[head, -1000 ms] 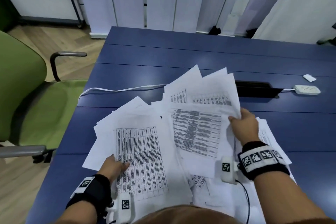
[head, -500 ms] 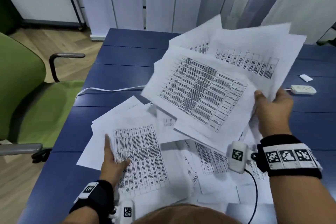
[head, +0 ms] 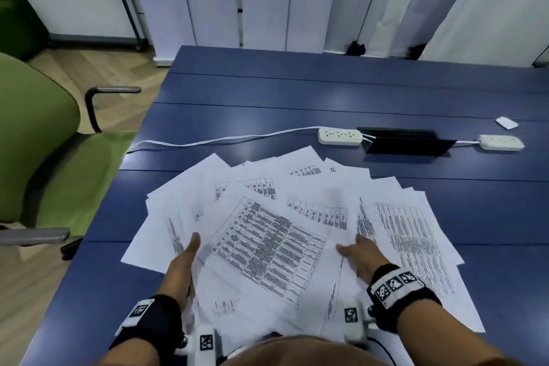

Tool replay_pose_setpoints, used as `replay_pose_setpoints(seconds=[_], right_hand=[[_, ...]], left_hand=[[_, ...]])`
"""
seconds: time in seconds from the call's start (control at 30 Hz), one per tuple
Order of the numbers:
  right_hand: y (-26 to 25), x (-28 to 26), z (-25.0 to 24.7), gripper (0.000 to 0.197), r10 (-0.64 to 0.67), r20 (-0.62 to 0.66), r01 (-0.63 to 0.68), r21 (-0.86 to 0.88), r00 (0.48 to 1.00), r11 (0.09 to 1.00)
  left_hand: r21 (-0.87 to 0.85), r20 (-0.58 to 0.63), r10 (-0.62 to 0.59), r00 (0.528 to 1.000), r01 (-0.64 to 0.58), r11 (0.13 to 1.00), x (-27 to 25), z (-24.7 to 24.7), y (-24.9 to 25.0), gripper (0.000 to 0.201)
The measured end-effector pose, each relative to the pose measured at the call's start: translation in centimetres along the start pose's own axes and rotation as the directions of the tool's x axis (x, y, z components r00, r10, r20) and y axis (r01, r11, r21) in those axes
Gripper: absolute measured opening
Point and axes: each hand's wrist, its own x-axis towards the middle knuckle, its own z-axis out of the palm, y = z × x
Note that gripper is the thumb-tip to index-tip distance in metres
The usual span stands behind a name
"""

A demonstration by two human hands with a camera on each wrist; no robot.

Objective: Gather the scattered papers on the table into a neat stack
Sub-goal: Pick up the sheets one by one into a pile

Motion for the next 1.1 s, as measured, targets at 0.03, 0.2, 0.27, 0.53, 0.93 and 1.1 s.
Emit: replay_pose_setpoints(seconds=[0.03,0.2,0.27,0.53,0.93,1.1], right_hand=[[0.4,0.4,-0.1,0.051,0.024,0.062,-0.022,-0.036,0.998,0.999],[1.2,2.0,-0.6,0.065,-0.218,-0.179,0.157,-0.301,0.959,0.940],[1.0,2.4,-0.7,0.077,-0.483,-0.160,0.298,-0.612,0.861,0.733],[-0.1,3.6,2.9,0.066,-0.334,0.241,0.403,-0.691,0.911,0.600],[0.6,3.2,-1.1,0.064,-0.174,-0.113,0.026,-0.765,0.978,0.644],[-1.1,3.8,0.2,0.078,-0.137,-0.028,0.108,-0.469,0.990,0.877]], left_hand=[[0.076,-0.054,0.000,0.999,0.004,0.997,0.4,-0.4,-0.3,0.084],[0.389,-0.259,0.109,0.960,0.001,0.921,1.7,-0.5,-1.7,0.069],[0.423,-0.263,0.135,0.955,-0.011,0.906,2.2,-0.8,-2.2,0.062],[0.373,-0.230,0.156,0.961,-0.061,0.926,2.3,0.0,-2.1,0.033],[0.383,-0.151,0.151,0.977,-0.083,0.920,1.8,0.2,-2.0,0.044],[0.489,-0.117,0.153,0.981,-0.077,0.869,2.9,0.0,-1.3,0.012]])
